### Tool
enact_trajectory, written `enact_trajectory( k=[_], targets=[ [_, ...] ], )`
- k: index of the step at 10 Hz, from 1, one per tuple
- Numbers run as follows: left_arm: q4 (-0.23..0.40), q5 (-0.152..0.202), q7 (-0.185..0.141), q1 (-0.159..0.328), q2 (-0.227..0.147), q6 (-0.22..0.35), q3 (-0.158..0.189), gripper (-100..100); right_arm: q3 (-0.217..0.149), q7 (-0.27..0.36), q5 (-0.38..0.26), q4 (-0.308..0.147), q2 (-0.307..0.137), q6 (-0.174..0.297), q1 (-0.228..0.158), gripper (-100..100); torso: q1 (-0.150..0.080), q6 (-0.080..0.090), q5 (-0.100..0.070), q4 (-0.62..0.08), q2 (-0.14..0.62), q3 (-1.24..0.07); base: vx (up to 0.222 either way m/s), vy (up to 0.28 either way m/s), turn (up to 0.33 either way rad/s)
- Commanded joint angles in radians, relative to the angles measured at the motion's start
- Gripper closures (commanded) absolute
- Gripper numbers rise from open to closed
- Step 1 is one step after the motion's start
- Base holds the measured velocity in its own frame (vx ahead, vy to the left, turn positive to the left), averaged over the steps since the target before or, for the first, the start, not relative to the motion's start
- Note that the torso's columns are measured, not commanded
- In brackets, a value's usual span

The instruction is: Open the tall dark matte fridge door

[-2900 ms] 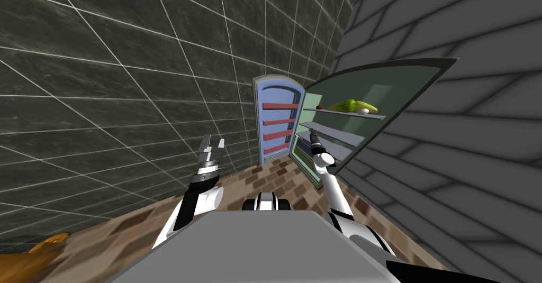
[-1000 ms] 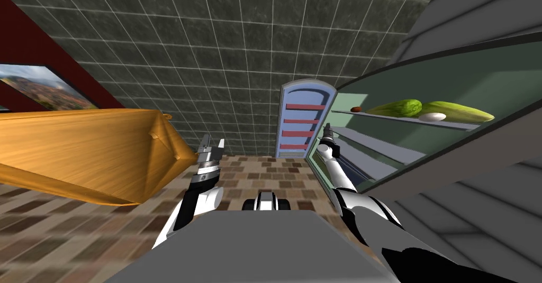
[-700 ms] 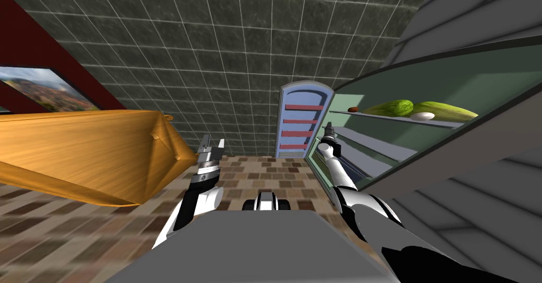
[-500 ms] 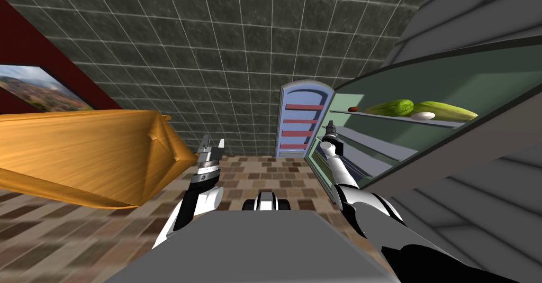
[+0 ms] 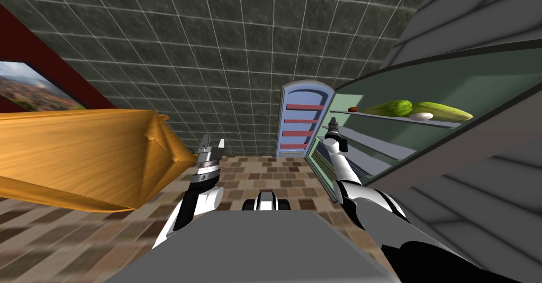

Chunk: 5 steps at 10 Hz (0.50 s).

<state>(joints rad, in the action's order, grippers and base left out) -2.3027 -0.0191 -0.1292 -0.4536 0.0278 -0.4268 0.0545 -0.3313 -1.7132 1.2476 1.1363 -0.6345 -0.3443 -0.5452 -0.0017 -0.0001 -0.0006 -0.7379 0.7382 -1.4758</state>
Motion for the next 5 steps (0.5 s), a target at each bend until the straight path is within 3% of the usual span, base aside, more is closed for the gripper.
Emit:
enact_trajectory(
  k=[1, 5],
  targets=[
    [0.000, 0.000, 0.000, 0.000, 0.000, 0.000, 0.000, 0, 0.000, 0.000, 0.000, 0.000, 0.000, 0.000, 0.000, 0, 0.000, 0.000, 0.000, 0.000, 0.000, 0.000, 0.000, 0.000, 0.000],
    [0.000, 0.000, 0.000, 0.000, 0.000, 0.000, 0.000, 0, 0.000, 0.000, 0.000, 0.000, 0.000, 0.000, 0.000, 0, 0.002, 0.000, 0.001, 0.000, 0.000, 0.000, 0.000, 0.000, 0.000]
  ],
)
